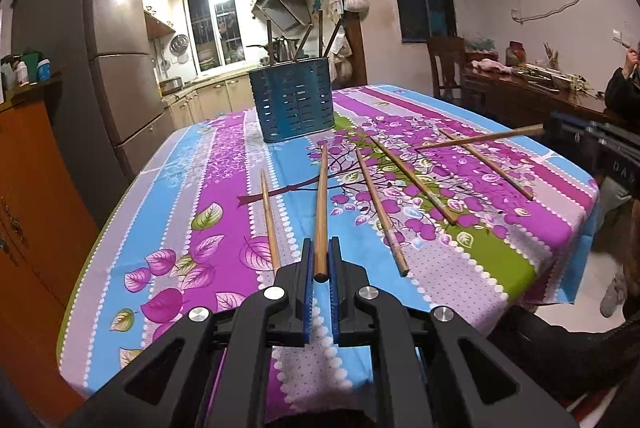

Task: Organize utensils
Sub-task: 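Lift the left tool's chopstick over the blue holder while the right tool carries its chopstick there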

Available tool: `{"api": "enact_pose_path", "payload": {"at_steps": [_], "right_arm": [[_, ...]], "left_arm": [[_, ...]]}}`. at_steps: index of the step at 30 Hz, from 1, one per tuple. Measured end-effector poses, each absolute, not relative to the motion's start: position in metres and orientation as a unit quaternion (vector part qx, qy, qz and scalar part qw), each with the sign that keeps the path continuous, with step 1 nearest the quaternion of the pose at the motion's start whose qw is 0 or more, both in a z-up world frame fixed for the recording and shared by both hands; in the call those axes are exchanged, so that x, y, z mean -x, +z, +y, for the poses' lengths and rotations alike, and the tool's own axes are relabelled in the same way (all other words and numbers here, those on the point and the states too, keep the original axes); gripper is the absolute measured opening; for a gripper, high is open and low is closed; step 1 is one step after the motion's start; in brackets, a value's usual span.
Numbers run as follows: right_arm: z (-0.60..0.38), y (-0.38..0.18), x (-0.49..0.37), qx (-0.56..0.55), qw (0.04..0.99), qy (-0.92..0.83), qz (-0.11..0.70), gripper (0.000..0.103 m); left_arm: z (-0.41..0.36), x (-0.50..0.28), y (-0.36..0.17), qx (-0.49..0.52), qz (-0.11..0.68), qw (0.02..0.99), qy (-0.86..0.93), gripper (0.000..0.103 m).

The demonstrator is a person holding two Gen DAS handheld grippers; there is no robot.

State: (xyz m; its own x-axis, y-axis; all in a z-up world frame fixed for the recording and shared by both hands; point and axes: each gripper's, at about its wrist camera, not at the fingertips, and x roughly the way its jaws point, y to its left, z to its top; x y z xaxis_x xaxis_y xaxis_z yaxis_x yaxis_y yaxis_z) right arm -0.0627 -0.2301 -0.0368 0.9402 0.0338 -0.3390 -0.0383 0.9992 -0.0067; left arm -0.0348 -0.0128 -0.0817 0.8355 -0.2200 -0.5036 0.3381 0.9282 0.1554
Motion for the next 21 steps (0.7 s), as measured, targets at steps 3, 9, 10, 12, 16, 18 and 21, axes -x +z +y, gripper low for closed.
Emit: {"api": "enact_pose_path", "payload": {"at_steps": [3,9,10,12,16,18,21], "right_arm": [[-0.231,-0.022,0.066,0.016,0.988,0.021,0.154,0.005],[-0.229,-0.005,0.065,0.033,0.99,0.028,0.131,0.005],[-0.228,-0.003,0.066,0.035,0.991,0.03,0.128,0.005],[-0.227,0.001,0.066,0.036,0.991,0.034,0.121,0.005],[-0.229,0.014,0.062,0.034,0.992,0.045,0.111,0.005],[-0.231,0.02,0.056,0.03,0.992,0.054,0.11,0.005],[-0.234,0.027,0.046,0.029,0.991,0.065,0.113,0.005]], "left_arm": [[-0.008,0.033,-0.074,-0.108,0.27,0.944,-0.157,0.008],[0.003,0.029,-0.053,-0.092,0.298,0.935,-0.171,0.008],[0.005,0.028,-0.048,-0.088,0.299,0.934,-0.174,0.008],[0.007,0.028,-0.037,-0.079,0.296,0.934,-0.183,0.008],[0.01,0.025,-0.017,-0.066,0.284,0.936,-0.195,0.008],[0.011,0.023,-0.009,-0.063,0.28,0.937,-0.197,0.008],[0.013,0.017,0.006,-0.062,0.274,0.939,-0.2,0.008]]}}
